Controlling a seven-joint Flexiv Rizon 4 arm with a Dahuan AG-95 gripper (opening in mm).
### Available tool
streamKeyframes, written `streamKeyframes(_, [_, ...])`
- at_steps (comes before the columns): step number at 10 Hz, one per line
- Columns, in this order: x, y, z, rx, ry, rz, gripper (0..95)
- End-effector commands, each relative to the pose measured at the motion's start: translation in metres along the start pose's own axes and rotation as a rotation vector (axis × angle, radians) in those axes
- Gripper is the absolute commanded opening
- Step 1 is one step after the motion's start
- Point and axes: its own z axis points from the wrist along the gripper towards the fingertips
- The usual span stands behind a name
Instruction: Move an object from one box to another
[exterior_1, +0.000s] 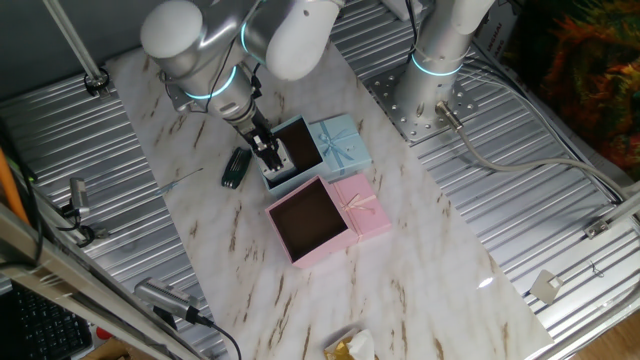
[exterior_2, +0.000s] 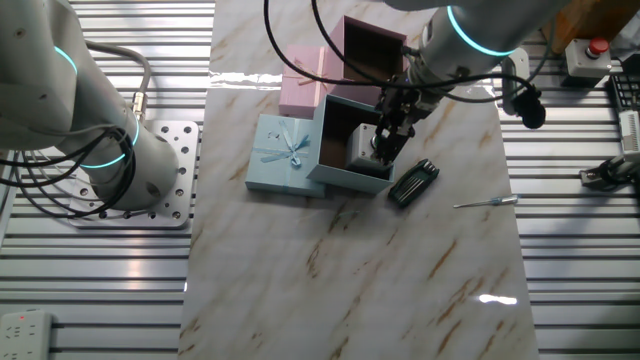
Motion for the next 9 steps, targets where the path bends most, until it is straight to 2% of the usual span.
streamKeyframes(1, [0.0019,-0.0013,0.0002,-0.001,-0.001,-0.003,95.0])
streamKeyframes(2, [0.0021,-0.002,0.0016,-0.001,0.0,-0.006,95.0])
streamKeyframes(3, [0.0026,-0.0031,0.0031,-0.001,0.0,-0.009,76.0])
streamKeyframes(9, [0.001,-0.0025,0.0068,-0.004,0.003,-0.007,76.0])
